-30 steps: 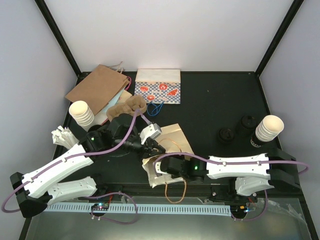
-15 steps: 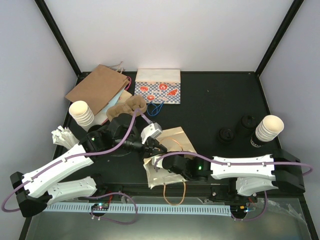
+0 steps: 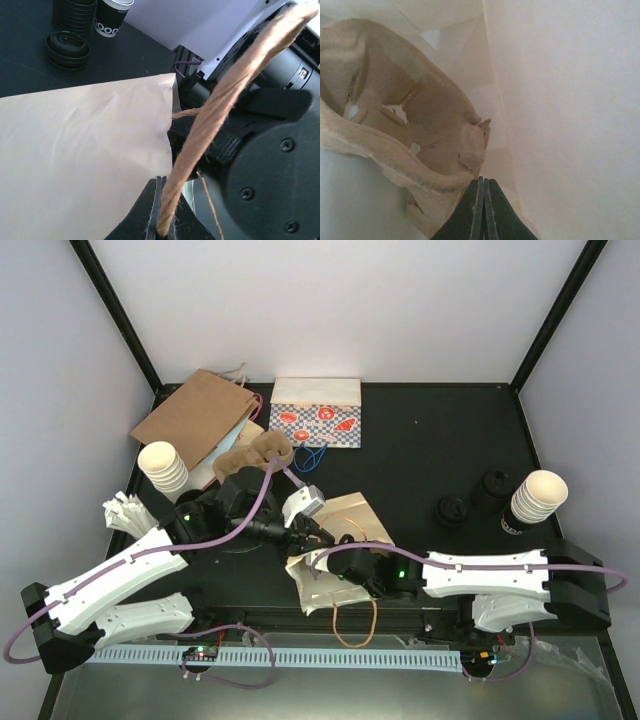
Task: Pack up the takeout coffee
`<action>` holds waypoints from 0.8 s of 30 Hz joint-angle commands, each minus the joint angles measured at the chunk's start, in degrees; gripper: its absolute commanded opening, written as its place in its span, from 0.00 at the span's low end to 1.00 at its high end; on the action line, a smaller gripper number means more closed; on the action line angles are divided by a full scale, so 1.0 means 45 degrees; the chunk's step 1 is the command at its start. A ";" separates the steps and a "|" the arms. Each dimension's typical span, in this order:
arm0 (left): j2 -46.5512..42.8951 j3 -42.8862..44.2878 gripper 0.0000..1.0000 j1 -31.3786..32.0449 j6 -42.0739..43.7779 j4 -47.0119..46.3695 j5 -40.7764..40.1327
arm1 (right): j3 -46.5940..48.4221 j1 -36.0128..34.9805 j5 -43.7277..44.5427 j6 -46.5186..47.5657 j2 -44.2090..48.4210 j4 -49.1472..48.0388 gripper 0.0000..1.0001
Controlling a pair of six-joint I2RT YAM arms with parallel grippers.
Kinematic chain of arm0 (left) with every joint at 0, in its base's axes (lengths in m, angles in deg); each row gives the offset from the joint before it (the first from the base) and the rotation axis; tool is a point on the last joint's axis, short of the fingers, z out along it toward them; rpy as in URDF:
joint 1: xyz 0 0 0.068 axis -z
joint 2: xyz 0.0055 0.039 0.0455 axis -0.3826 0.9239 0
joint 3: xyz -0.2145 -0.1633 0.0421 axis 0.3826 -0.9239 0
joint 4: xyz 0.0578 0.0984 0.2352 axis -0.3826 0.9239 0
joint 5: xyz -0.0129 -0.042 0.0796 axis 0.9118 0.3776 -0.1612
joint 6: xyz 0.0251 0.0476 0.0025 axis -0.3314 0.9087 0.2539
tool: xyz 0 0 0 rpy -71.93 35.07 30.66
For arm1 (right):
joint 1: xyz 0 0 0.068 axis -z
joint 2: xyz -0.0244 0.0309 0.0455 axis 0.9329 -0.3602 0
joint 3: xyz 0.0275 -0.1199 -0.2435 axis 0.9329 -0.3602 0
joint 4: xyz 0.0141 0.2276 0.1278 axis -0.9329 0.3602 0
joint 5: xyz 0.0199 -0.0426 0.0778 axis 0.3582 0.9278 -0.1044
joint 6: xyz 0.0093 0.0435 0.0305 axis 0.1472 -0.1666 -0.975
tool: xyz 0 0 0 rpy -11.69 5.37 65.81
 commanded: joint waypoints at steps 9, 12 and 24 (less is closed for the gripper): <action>-0.0134 0.0261 0.01 0.0104 -0.0175 -0.0707 0.0491 | 0.0682 0.0343 -0.1177 -0.0232 -0.0965 0.1064 0.01; -0.0072 0.0305 0.02 0.0104 -0.0107 -0.0678 0.0480 | 0.0866 0.0336 -0.1874 -0.0855 -0.0799 0.2187 0.01; -0.0006 0.0361 0.02 0.0104 -0.0061 -0.0643 0.0456 | 0.0789 0.0339 -0.4259 -0.1621 -0.0731 0.3785 0.01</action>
